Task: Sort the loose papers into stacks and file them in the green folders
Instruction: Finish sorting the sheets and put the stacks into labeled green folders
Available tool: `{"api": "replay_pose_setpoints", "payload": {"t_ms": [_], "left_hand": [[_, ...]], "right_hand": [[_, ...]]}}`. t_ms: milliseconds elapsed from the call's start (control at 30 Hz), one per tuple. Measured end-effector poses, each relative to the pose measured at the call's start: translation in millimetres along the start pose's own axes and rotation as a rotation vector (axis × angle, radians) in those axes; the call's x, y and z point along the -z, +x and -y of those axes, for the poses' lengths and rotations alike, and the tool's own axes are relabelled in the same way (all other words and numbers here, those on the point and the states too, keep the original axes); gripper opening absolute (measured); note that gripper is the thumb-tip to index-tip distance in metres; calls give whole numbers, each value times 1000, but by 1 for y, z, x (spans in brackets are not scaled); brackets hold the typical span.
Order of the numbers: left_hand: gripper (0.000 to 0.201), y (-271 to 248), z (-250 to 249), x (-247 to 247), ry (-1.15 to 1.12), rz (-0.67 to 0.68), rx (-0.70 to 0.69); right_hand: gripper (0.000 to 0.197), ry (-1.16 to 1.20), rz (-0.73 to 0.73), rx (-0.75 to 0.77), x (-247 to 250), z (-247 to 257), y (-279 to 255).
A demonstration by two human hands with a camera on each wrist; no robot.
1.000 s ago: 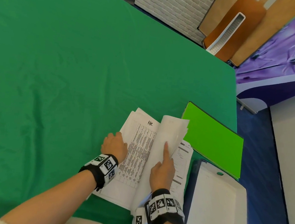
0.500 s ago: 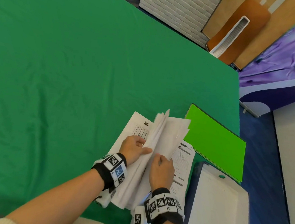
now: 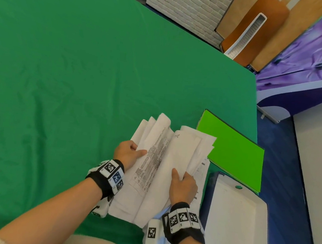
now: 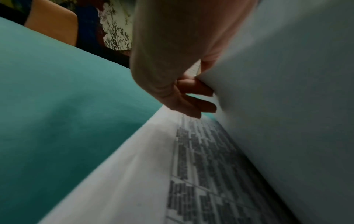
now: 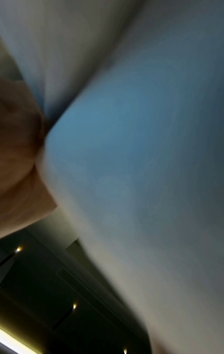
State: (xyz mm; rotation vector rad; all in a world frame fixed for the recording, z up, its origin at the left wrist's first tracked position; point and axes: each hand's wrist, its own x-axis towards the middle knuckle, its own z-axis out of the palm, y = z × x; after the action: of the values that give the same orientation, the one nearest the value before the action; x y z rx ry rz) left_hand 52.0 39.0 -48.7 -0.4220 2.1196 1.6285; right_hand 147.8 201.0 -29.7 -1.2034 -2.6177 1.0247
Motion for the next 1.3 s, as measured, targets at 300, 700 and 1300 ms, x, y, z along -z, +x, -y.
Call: {"api": "replay_pose_setpoints", "payload": {"t_ms": [300, 700, 1300], "left_hand": [[31, -1, 1, 4, -97, 94, 161], [49, -14, -7, -45, -115, 129, -20], [48, -17, -5, -40, -63, 234, -5]], "right_hand": [[50, 90, 23, -12, 1, -3, 2], [50, 22, 30, 40, 4, 6, 3], [43, 124, 14, 113, -2, 5, -7]]}}
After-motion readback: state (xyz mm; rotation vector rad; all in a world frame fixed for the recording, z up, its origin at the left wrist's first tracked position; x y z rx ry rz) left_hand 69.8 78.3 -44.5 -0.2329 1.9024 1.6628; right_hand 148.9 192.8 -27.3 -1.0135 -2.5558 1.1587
